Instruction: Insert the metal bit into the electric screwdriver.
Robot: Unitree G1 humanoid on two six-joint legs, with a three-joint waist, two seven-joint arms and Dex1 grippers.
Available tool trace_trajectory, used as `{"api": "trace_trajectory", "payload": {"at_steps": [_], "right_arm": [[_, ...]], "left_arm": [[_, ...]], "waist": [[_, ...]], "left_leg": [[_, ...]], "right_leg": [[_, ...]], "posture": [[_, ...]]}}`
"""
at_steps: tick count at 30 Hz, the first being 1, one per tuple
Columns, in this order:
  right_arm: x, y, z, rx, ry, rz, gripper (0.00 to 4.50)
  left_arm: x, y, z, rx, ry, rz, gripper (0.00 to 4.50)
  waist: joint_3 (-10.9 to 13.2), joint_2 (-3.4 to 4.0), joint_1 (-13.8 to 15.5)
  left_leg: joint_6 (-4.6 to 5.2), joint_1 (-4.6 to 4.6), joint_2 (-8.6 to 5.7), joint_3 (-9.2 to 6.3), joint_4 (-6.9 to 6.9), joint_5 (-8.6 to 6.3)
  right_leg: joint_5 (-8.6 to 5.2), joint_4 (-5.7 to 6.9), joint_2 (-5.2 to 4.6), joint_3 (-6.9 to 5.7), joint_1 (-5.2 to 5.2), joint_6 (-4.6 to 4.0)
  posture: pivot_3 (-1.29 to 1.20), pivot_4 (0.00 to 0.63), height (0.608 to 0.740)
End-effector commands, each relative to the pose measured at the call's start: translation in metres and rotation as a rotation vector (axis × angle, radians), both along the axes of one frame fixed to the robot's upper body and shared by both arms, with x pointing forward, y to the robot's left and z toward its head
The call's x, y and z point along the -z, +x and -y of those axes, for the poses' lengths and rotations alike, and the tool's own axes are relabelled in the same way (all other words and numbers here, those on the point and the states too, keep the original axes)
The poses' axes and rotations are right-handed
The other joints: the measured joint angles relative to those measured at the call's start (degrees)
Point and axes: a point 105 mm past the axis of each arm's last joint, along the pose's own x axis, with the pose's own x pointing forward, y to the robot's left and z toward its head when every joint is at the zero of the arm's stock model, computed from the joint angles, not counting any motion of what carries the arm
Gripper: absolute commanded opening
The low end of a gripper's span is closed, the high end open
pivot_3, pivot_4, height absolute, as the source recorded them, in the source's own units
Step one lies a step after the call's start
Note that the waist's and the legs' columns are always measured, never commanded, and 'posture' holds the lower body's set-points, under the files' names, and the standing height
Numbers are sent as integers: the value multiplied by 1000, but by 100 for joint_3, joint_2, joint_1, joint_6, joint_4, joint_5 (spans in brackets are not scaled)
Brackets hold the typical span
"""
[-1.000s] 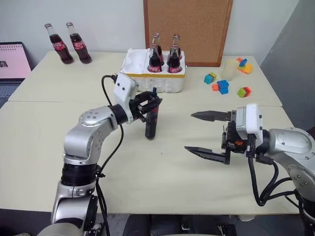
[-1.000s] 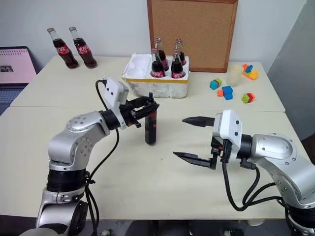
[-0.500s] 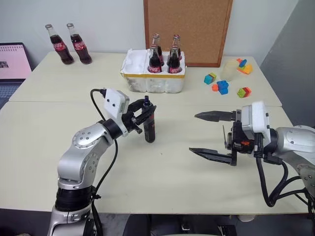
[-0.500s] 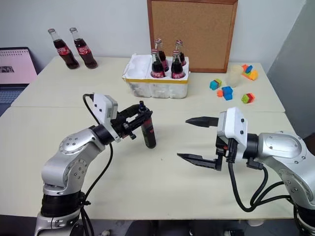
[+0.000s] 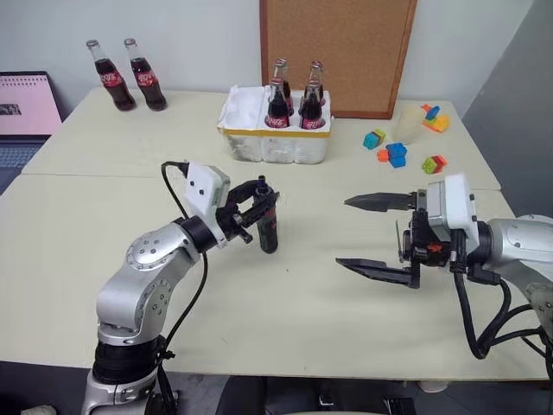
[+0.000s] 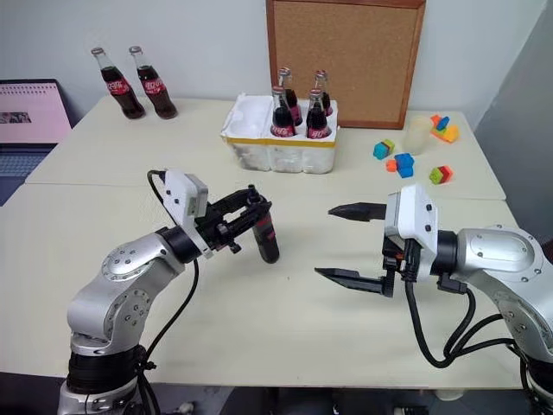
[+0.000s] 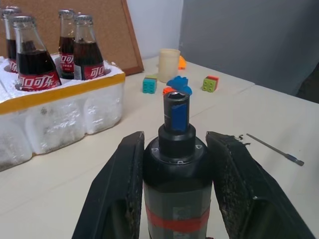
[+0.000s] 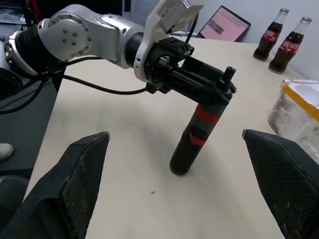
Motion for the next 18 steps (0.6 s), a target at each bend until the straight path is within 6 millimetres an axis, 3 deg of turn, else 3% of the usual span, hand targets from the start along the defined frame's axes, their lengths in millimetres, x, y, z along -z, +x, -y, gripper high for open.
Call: {"api": "trace_trajectory", "payload": {"at_steps": [1,5,8,11,14,18], "right_arm": [[-8,4,8,31,-4,31,4500],[-5,16,27,144,-18,-15,4500],[9,35,50,330,-91,-52,4500],[26,53,75,576,-148,-145,4500],[40,60,86,692,-124,-274,4500],[76,75,110,965,-190,-445,4500]], "left_arm": [[-21,-2,11,52,-5,124,1598],[-29,-2,18,69,-19,191,1592],[-32,-4,25,75,-35,229,1590],[-23,-5,28,87,-22,240,1590],[-11,-5,31,87,-13,226,1590],[0,-5,34,91,-9,219,1589]], "waist": [[0,0,-1],[0,0,2],[0,0,8],[0,0,9],[0,0,-8],[1,4,-13]], "left_leg": [[0,0,1,-1,0,0],[1,-10,3,-2,-4,-1],[2,-12,3,-1,-6,-1],[3,-13,2,2,-6,-2],[2,-9,3,5,-6,-1],[3,-4,4,6,-8,-1]], "right_leg": [[2,-7,0,0,4,2],[9,-32,1,0,4,6],[12,-40,0,8,4,1],[15,-42,-2,12,4,-2],[14,-38,-2,17,4,3],[18,-35,13,16,4,5]], "posture": [[0,150,740],[0,150,740],[0,150,740],[0,150,740],[0,150,740],[0,150,740]]}}
